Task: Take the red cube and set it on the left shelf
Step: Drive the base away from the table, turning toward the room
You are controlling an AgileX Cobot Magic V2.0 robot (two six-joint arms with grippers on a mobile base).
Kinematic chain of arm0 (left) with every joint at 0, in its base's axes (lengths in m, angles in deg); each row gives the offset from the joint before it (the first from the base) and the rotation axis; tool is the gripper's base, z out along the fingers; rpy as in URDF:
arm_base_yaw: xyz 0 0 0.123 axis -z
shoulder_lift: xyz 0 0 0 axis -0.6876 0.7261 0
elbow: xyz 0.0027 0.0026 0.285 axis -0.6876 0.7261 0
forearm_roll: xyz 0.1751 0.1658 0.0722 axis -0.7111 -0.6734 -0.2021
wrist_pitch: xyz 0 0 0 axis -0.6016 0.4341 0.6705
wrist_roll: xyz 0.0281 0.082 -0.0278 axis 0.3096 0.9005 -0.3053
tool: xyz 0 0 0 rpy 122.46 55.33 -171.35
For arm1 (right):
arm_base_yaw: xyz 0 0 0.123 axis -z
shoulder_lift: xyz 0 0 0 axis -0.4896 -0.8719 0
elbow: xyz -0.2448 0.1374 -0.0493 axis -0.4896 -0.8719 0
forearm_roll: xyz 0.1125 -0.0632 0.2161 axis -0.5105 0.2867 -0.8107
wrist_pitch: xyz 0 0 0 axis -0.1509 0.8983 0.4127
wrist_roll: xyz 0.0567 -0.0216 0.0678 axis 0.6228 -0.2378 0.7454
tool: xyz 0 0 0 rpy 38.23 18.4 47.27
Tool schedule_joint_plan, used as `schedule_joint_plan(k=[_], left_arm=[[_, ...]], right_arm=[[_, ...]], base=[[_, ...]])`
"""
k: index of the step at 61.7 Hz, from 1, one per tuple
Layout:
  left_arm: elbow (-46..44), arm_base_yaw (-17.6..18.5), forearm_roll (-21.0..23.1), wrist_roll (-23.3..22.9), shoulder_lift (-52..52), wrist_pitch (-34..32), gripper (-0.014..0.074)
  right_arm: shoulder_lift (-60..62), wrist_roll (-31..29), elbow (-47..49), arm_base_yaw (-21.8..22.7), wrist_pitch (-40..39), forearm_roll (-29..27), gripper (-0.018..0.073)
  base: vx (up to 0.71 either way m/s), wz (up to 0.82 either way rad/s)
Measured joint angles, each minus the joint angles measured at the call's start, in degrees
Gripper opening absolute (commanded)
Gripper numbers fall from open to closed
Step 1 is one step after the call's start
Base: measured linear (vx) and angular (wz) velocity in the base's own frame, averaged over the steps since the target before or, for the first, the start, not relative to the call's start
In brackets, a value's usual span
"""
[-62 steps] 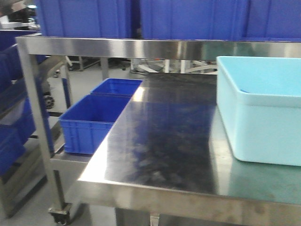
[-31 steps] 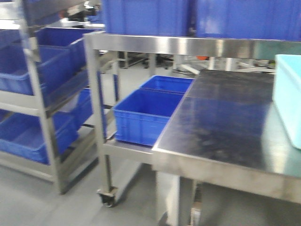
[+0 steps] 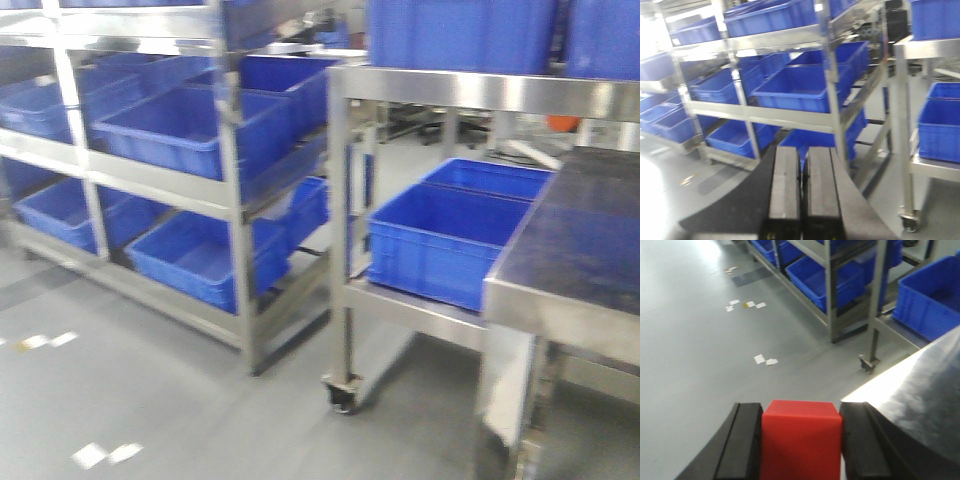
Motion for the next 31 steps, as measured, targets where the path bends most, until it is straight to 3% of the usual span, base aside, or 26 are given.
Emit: schedule_joint_plan(k=[31], left_arm=[[0.0, 0.0, 0.0, 0.0, 0.0, 0.0, 0.0106]], right_arm=[[0.0, 0.0, 0.0, 0.0, -0.1, 0.0, 0.0058]], base=[[-0.14, 0.48]])
